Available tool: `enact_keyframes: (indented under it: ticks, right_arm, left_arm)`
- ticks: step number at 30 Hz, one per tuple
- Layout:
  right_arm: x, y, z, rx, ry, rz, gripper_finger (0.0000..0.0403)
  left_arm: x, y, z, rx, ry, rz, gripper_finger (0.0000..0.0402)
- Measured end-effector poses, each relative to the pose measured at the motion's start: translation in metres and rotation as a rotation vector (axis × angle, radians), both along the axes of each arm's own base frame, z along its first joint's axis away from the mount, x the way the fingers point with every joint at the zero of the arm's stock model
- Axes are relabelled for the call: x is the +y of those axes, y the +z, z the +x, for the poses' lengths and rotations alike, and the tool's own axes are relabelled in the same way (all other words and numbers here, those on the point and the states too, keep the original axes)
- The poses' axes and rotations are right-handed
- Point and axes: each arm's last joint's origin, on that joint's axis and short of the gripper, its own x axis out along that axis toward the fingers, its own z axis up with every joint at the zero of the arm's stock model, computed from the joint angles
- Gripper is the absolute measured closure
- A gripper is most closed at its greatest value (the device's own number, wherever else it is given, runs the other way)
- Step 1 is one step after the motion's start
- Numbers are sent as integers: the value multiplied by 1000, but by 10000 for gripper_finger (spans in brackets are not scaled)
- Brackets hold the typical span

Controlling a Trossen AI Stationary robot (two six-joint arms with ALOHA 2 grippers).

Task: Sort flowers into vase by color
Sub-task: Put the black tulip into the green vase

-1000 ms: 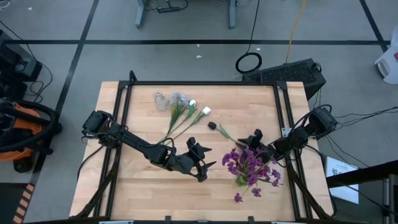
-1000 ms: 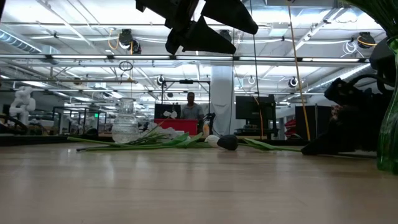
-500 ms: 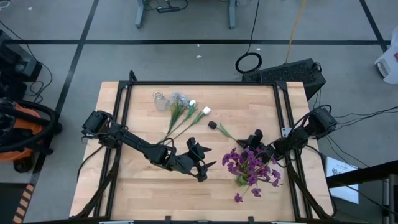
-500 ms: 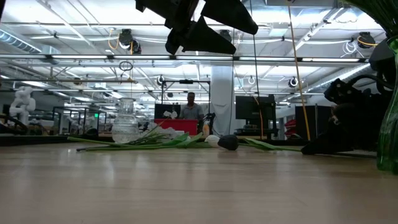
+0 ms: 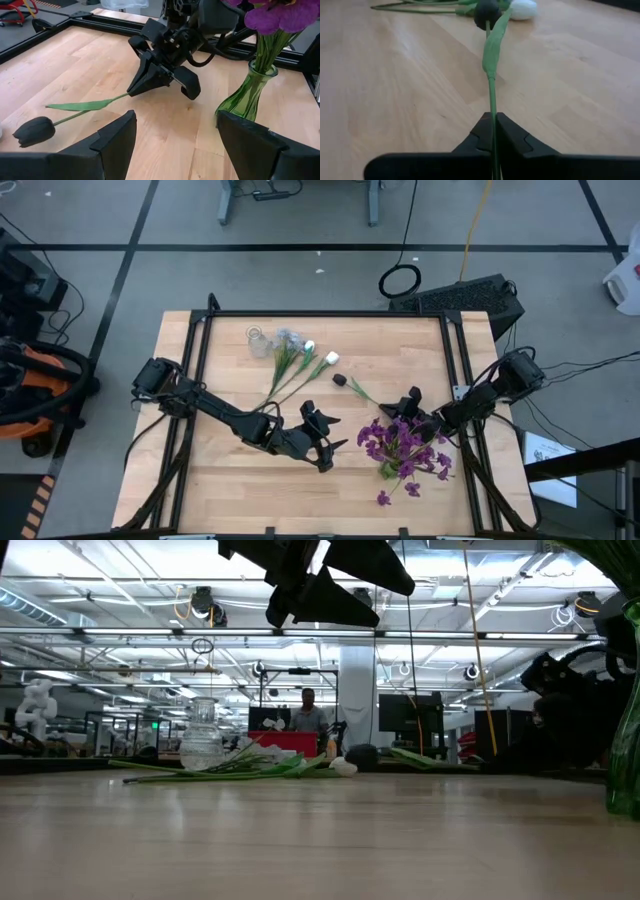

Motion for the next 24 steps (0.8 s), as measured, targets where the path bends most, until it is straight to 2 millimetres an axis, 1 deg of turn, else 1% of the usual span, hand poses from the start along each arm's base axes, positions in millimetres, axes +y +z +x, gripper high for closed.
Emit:
enact_keyframes:
  ticks: [5, 11, 19, 24]
  right_arm:
    - [-1, 9, 2, -11, 20, -34, 403]
    - [-9, 24, 1, -33, 48, -59, 403]
    - [-24, 43, -14, -130, 32, -85, 403]
    - [-28, 57, -19, -204, 37, -113, 403]
  left_arm:
    - [0, 0, 0, 0, 0, 0, 121]
    - [0, 0, 0, 0, 0, 0, 120]
    - [0, 0, 0, 0, 0, 0, 121]
    - [0, 0, 0, 0, 0, 0, 121]
